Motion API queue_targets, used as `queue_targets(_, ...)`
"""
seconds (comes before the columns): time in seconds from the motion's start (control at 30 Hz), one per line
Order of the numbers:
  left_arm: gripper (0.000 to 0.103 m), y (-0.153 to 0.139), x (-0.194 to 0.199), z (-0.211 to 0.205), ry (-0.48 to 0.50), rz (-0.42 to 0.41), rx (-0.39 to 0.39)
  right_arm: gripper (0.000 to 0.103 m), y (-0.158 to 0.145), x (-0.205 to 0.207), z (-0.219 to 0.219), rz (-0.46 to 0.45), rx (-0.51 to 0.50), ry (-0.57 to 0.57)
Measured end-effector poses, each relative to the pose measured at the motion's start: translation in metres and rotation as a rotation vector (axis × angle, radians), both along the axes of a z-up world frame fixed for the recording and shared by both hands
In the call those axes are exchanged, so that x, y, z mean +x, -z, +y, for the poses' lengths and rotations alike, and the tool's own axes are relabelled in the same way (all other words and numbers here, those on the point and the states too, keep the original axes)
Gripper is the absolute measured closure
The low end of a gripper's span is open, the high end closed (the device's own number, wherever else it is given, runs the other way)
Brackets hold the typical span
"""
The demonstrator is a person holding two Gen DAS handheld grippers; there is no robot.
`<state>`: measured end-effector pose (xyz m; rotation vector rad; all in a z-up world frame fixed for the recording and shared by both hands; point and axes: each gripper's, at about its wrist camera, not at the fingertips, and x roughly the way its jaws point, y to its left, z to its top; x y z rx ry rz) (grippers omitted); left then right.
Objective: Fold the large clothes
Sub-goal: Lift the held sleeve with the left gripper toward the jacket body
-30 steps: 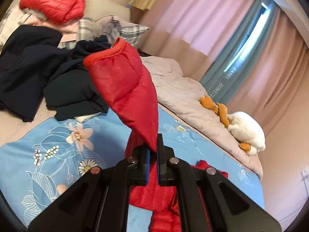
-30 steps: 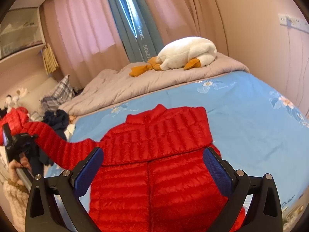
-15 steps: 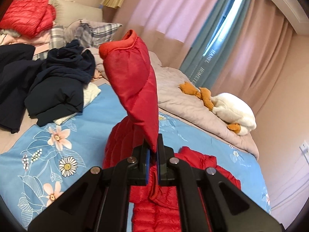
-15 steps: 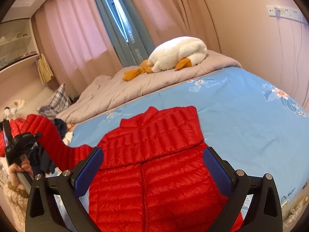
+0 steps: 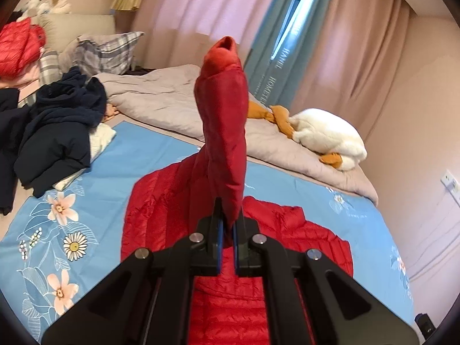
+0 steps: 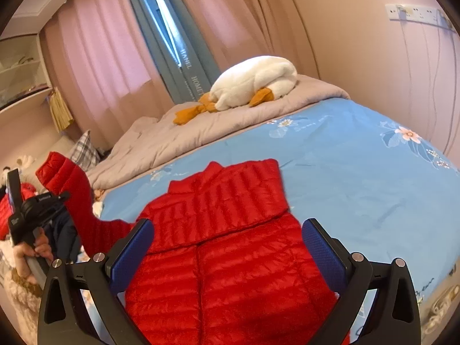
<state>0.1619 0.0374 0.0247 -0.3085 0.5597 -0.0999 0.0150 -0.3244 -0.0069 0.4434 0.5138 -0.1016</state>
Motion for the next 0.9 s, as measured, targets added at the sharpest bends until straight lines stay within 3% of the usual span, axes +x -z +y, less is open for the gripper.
queue_targets(0.9,0.099,0.049,0.015,-0.095,0.222,0.123,0.099,0.001,0.015,-0.005,-0.026,0.048,0.026,0.07)
